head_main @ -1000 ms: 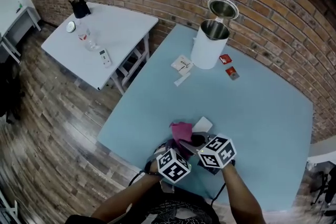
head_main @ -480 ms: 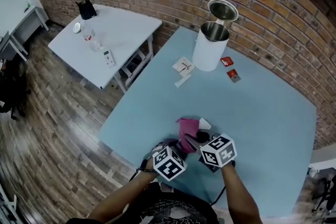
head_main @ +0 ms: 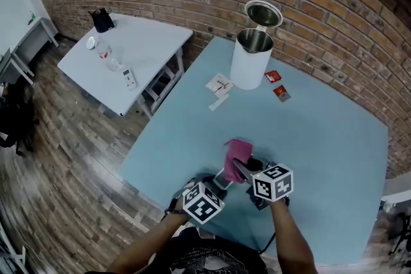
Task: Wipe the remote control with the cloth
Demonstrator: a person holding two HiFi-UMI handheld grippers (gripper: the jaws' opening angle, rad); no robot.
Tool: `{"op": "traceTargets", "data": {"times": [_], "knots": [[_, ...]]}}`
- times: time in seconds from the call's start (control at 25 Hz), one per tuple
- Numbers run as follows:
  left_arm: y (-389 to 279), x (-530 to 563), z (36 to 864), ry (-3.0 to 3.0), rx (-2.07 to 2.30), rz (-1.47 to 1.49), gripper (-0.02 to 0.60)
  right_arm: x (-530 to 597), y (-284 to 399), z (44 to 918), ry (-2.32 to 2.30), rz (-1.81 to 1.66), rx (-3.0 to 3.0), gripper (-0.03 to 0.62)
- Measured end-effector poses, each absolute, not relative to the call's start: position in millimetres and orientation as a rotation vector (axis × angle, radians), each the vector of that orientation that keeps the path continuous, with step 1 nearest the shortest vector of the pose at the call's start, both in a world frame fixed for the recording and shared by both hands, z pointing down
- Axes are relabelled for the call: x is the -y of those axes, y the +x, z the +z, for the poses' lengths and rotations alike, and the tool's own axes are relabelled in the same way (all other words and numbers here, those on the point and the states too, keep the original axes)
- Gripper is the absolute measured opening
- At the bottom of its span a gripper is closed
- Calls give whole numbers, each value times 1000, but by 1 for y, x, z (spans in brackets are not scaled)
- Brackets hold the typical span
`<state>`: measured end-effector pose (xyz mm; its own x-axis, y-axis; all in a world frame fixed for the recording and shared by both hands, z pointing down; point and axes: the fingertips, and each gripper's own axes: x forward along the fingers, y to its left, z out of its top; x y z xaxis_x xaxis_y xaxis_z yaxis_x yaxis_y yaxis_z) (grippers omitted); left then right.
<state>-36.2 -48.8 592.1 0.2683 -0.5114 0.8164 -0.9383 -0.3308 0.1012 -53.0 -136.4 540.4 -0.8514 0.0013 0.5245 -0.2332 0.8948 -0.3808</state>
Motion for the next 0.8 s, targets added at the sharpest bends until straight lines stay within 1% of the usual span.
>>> {"op": "traceTargets", "data": {"times": [0.56, 0.8], "knots": [[-37, 47, 593, 1942, 1280, 941, 247, 185, -41, 541, 407, 716, 2560, 66], [-40, 48, 591, 1863, 1370, 903, 258, 196, -34, 547, 478, 783, 2533, 66]]}}
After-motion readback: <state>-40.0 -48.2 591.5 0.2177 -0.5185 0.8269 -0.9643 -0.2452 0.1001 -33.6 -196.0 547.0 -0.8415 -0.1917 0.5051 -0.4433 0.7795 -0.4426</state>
